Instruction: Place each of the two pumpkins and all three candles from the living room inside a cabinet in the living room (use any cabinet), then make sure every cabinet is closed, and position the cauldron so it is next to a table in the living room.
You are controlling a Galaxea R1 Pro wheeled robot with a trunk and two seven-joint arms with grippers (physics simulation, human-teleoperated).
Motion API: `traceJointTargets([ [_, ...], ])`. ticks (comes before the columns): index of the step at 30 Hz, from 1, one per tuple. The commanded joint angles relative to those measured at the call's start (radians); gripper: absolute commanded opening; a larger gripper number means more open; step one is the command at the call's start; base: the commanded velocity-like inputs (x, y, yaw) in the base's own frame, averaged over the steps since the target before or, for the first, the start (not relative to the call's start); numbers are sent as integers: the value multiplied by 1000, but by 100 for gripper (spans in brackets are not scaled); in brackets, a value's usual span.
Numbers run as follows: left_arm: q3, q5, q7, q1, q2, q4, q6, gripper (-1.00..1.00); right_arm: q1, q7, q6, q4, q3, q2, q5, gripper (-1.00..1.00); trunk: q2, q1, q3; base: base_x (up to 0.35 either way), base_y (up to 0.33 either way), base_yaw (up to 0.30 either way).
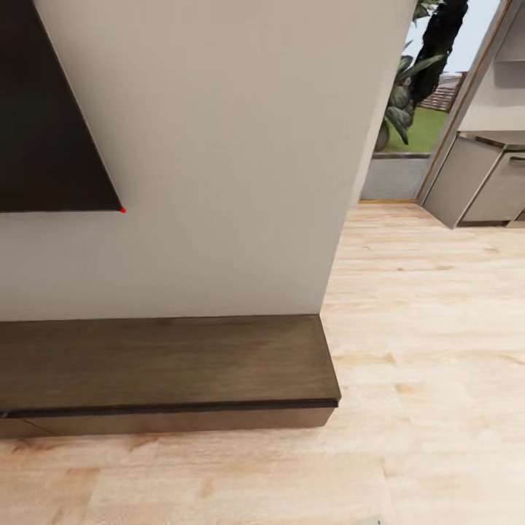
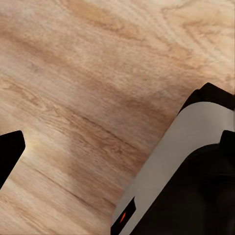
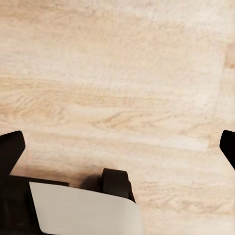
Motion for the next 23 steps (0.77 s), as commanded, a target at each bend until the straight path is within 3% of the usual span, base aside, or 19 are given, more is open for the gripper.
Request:
traceJointTargets([
  [1, -7, 4, 0, -1, -1, 2, -3, 100, -1, -3, -6, 3, 9, 1, -8, 100, 0, 0, 1, 0, 0, 199],
  [8, -7, 5, 0, -1, -1, 2, -3, 100, 0, -6, -4, 5, 9, 6, -10, 100, 0, 0, 5, 0, 0, 174],
  [23, -7, 5, 0, -1, -1, 2, -3, 100, 16, -3, -3, 6, 8, -2, -10, 100, 0, 0, 6, 0, 0, 10],
])
